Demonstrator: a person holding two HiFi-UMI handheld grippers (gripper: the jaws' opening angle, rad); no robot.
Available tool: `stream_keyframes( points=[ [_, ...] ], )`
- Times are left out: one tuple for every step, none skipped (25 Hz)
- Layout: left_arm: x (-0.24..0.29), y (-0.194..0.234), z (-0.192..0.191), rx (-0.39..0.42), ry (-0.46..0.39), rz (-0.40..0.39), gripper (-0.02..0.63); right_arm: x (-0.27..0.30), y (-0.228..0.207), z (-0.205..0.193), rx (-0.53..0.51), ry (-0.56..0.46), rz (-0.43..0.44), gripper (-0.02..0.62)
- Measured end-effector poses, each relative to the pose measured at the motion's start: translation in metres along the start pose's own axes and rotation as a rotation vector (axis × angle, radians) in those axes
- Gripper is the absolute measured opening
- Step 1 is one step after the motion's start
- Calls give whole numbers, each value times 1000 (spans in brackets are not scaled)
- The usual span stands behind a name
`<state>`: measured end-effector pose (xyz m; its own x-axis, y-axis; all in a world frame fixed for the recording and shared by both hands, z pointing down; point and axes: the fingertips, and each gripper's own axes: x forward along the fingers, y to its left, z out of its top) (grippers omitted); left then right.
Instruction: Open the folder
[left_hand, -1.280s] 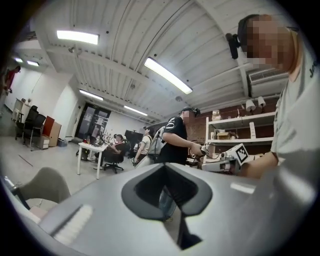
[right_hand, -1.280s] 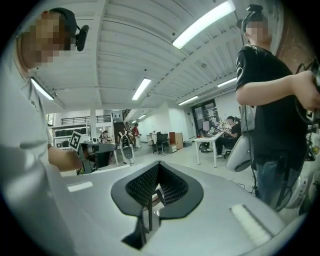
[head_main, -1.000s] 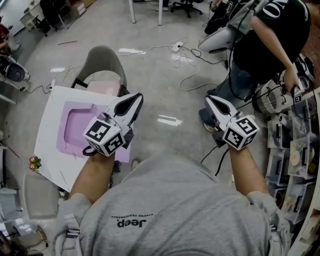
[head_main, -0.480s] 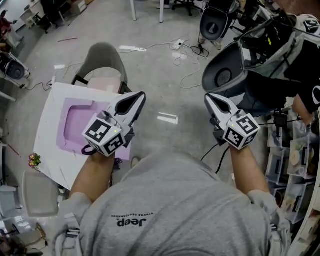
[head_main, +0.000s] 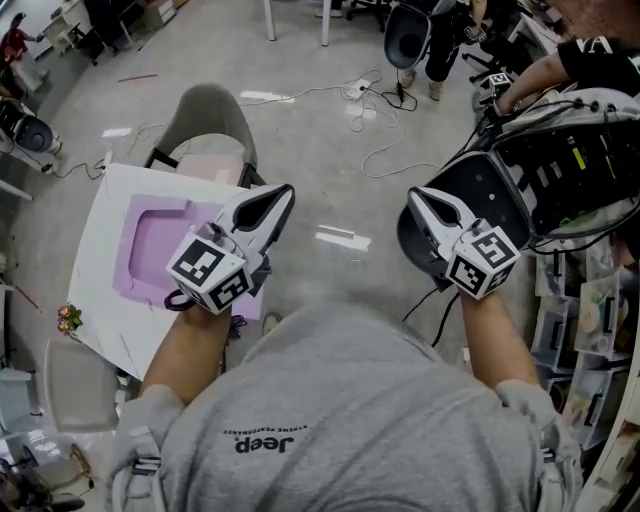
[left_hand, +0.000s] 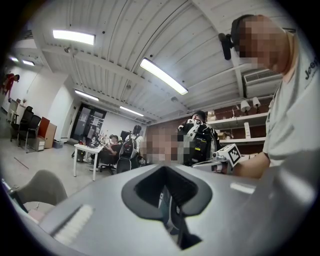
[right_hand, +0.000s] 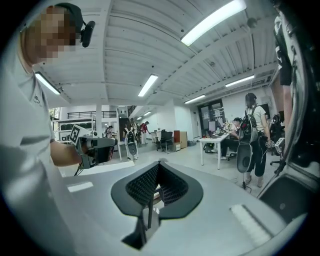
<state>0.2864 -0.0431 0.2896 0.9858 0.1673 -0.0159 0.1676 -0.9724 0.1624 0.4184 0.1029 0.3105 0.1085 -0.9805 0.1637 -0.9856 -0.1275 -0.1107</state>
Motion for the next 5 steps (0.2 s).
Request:
stream_keyframes(
  points=[
    [0,3,1,-2,1,0,57,3,0,1,0,2,1,2],
    [0,5,1,-3,1,-1,58,6,1,1,-1,4,3,2],
    [0,7,2,-4,1,-1,58,8,1,2,-1,6,4,2],
    [0,9,2,-5,1,-1,58,10,1,2,-2,7,5,2],
    [0,10,3,-6,1,-2,58,11,2,2,-3,9,6,2]
  ],
)
